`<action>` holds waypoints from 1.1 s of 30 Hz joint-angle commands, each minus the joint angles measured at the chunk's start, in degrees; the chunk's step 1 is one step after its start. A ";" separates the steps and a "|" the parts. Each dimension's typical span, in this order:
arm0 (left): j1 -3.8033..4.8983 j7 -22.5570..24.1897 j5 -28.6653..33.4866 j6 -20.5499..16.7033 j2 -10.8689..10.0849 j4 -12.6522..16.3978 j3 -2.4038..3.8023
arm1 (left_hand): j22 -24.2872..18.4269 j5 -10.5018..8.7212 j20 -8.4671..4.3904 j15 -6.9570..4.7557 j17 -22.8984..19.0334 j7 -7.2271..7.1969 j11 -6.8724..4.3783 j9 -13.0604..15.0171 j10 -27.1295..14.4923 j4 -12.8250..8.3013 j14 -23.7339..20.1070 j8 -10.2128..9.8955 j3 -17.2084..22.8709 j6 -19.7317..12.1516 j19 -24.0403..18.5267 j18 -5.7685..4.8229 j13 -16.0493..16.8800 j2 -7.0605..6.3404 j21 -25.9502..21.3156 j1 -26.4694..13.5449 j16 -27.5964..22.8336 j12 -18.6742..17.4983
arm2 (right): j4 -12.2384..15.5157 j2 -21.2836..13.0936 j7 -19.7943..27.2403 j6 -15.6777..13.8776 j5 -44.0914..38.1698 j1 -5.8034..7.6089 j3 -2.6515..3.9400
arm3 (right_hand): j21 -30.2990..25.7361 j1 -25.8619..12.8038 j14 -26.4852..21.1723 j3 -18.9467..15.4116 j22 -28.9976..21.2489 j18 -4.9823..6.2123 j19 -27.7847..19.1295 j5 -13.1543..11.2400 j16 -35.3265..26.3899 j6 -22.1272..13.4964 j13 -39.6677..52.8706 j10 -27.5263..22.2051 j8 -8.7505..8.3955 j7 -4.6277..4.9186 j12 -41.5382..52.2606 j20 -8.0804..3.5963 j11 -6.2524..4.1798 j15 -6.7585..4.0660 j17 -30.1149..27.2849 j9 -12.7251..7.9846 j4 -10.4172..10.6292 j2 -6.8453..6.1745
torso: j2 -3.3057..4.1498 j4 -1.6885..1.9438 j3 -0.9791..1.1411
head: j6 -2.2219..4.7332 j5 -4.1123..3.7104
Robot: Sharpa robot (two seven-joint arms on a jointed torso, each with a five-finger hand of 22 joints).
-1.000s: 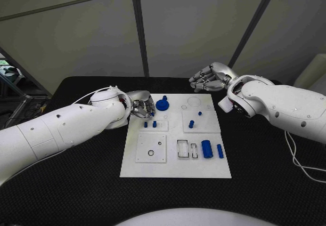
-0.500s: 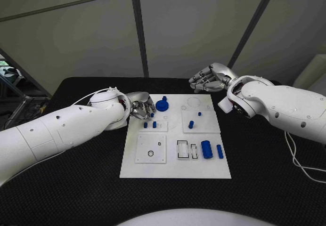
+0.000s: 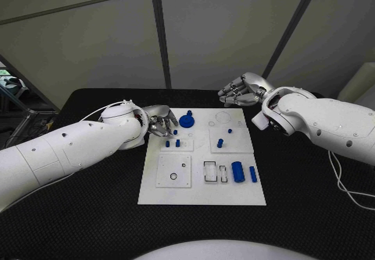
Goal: Assemble the parts on the task board
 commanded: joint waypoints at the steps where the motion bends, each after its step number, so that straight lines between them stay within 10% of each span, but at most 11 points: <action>1: 0.06 0.24 0.10 -1.71 -0.65 0.23 0.13 | -0.21 0.02 0.07 0.15 -0.24 0.35 0.07 0.52 -0.40 -0.15 -0.44 0.76 -0.33 3.75 -0.32 -1.01 0.13 0.15 -0.40 -0.21 -0.14 -0.45 | -0.08 -0.26 -0.91 1.83 -6.80 0.10 0.03 | 1.81 1.74 3.28 -0.20 1.05 1.23 2.34 -2.60 2.24 1.34 -0.04 -0.19 0.46 -0.57 0.15 -0.71 -0.50 -0.91 0.70 0.29 -1.50 0.19 | -0.07 0.02 -0.04 | 0.16 -0.12; 10: 0.06 6.04 6.48 -7.83 -4.59 2.02 2.00 | -2.28 -0.03 0.37 0.61 -2.66 1.02 0.65 1.07 -0.67 -0.01 -1.28 3.02 -0.03 8.88 -1.63 -0.37 0.39 0.25 -3.85 -0.65 -1.13 -0.79 | 1.54 -1.24 -4.84 4.81 -29.39 -0.01 0.02 | 16.99 2.91 15.36 -2.08 11.42 0.98 10.08 -5.51 17.58 5.73 -0.11 2.66 0.27 -3.08 1.08 -6.01 -3.64 -5.19 8.87 0.40 -5.17 1.53 | -0.08 -0.09 -0.01 | 1.09 -1.13; 20: 0.06 20.97 36.55 -13.50 -10.09 4.23 2.65 | -9.95 0.02 0.35 0.44 -15.70 1.07 0.43 1.42 1.47 -1.52 -6.55 5.05 1.33 13.02 -6.95 1.94 1.78 1.50 -16.00 1.08 -7.93 1.92 | 4.90 -2.10 -9.95 5.49 -47.23 -1.91 -0.09 | 28.41 0.99 15.14 -0.51 22.14 0.21 11.67 -6.18 37.08 4.94 -0.16 0.78 -0.61 -3.35 -0.71 -5.87 -3.17 -5.19 21.58 -0.45 -4.75 0.30 | -0.03 0.04 -0.05 | 2.30 -2.68; 25: -0.32 27.70 54.77 -11.29 -11.45 5.62 2.38 | -11.54 -0.09 0.32 0.40 -18.17 1.05 0.34 1.25 1.27 -2.25 -7.85 4.98 1.44 13.03 -8.47 2.31 2.57 1.87 -18.76 1.20 -9.34 3.40 | 6.11 -2.50 -11.20 5.57 -50.94 -2.68 -1.56 | 34.81 0.30 15.84 -0.33 29.37 -0.94 14.84 -7.29 46.52 3.64 -0.19 -1.03 -0.58 -2.91 -0.77 -5.52 -2.74 -4.75 29.79 -0.87 -4.41 -0.53 | -0.07 0.11 -0.12 | 2.46 -3.11; 33: -1.83 31.14 65.90 -10.05 -13.90 9.13 2.23 | -13.31 -0.14 0.44 0.52 -20.77 1.12 0.45 1.16 0.43 -2.23 -9.23 5.03 0.91 13.13 -10.05 2.77 3.07 2.04 -21.74 0.38 -10.74 4.30 | 7.11 -2.76 -12.57 7.61 -52.96 -2.94 -2.16 | 39.53 -0.77 15.54 -0.71 34.67 -1.69 16.69 -8.38 54.16 2.70 -0.13 -2.16 -0.55 -2.60 -0.40 -4.99 -2.33 -4.39 35.96 -1.20 -3.58 -1.35 | -0.07 0.06 -0.07 | 2.52 -3.16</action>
